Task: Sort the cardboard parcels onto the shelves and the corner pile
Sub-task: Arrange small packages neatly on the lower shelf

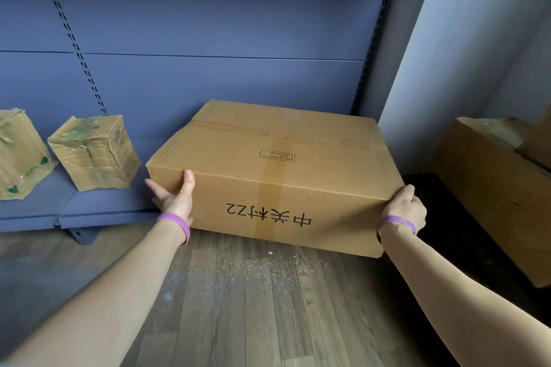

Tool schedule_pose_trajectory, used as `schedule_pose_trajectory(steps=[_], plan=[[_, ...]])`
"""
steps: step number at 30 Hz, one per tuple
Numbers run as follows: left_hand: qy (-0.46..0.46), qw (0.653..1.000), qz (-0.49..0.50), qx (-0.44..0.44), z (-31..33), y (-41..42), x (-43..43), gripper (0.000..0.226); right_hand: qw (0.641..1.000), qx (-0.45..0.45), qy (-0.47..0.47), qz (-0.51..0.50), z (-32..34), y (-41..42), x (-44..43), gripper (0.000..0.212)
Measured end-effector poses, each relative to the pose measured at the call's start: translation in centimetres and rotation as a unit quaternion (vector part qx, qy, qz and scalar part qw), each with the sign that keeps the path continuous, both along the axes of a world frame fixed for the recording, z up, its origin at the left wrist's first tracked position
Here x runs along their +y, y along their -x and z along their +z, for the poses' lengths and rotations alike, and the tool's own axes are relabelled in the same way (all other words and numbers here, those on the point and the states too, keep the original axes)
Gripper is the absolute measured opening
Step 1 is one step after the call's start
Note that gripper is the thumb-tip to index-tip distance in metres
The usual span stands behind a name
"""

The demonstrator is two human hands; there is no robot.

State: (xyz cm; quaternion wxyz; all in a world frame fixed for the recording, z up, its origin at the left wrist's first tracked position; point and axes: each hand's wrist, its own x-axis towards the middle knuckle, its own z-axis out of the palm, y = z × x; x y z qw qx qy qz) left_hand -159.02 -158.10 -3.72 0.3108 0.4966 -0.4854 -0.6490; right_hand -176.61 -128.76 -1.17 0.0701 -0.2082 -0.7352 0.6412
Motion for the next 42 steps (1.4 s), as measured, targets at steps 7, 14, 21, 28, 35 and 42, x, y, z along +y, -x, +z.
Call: schedule_pose_trajectory(steps=[7, 14, 21, 28, 35, 42], plan=[[-0.174, 0.962, -0.202, -0.061, -4.3, 3.2, 9.7, 0.102, 1.000, -0.002, -0.013, 0.018, -0.5, -0.4, -1.1, 0.050], [-0.317, 0.907, -0.277, 0.024, -6.0, 6.6, 18.1, 0.094, 0.980, 0.081, -0.094, 0.157, -1.3, -2.9, -1.5, 0.044], [-0.351, 0.909, -0.202, 0.103, -4.5, 7.5, 18.6, 0.071, 0.934, 0.196, -0.176, 0.244, -0.2, -1.8, -0.9, 0.042], [-0.338, 0.913, -0.205, 0.103, -2.9, 5.7, 17.2, 0.082, 0.919, 0.286, -0.097, 0.254, 1.6, -3.8, -2.2, 0.038], [-0.358, 0.902, -0.199, 0.135, -0.8, 3.2, 16.3, 0.096, 0.842, 0.422, -0.216, 0.257, 4.7, -7.3, -4.4, 0.038], [-0.333, 0.909, -0.202, 0.146, 1.6, -0.1, 14.3, 0.100, 0.781, 0.501, -0.283, 0.242, 7.3, -11.4, -7.2, 0.033]])
